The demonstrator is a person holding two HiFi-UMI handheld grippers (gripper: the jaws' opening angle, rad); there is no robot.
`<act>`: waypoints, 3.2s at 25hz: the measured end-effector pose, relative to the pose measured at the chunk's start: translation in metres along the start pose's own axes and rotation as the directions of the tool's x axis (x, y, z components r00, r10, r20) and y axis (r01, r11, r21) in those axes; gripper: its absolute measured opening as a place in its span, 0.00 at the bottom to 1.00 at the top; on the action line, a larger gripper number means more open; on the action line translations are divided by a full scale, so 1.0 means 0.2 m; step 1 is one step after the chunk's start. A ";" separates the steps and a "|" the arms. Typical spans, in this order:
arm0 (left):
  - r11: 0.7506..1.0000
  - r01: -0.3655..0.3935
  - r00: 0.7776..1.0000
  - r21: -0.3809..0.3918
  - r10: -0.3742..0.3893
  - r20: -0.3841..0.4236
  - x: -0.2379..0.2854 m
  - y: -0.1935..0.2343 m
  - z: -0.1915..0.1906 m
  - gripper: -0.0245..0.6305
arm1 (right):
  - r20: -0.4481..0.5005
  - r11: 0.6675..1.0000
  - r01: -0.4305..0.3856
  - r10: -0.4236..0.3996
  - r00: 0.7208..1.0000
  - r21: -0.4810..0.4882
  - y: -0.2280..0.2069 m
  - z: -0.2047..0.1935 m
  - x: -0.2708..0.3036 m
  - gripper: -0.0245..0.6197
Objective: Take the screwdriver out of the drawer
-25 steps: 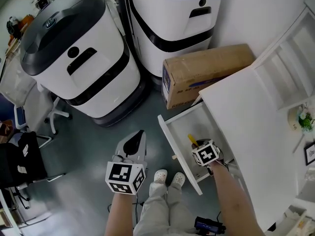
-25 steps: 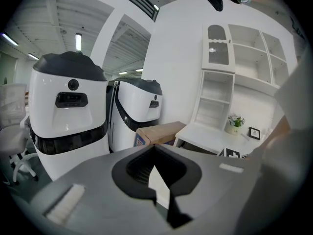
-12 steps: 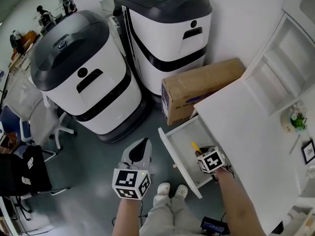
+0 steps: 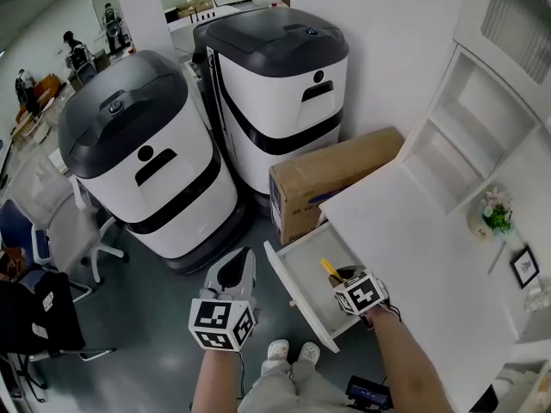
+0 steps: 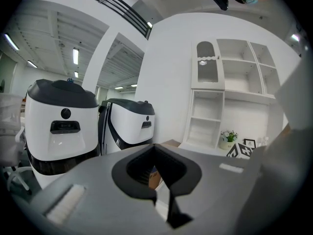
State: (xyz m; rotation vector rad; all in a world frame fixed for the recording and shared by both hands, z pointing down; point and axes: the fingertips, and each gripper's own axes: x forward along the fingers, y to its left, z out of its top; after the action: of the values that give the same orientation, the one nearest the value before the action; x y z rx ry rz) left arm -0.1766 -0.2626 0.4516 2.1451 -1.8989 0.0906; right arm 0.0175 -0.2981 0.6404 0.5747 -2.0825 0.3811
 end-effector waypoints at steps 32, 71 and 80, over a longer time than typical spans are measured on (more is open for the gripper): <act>0.975 0.166 0.936 0.147 -0.203 0.287 0.06 -0.42 0.82 0.04 | 0.527 0.951 0.297 -0.296 0.797 0.084 -0.16 0.61 -1.20 0.16; 0.939 0.159 0.849 0.304 -0.287 0.443 -0.01 -0.64 1.34 0.04 | 0.743 0.744 0.574 -0.589 0.319 0.343 -0.32 0.73 -2.29 0.16; 0.933 0.156 0.853 0.323 -0.292 0.432 0.01 -0.65 1.32 0.04 | 0.736 0.747 0.566 -0.593 0.326 0.350 -0.33 0.71 -2.25 0.16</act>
State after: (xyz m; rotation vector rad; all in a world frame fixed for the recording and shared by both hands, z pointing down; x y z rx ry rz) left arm -0.0833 -0.3151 0.1766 2.7779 -1.9447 -0.2599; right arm 0.1676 -0.3072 0.1889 1.7442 -2.4941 -0.4026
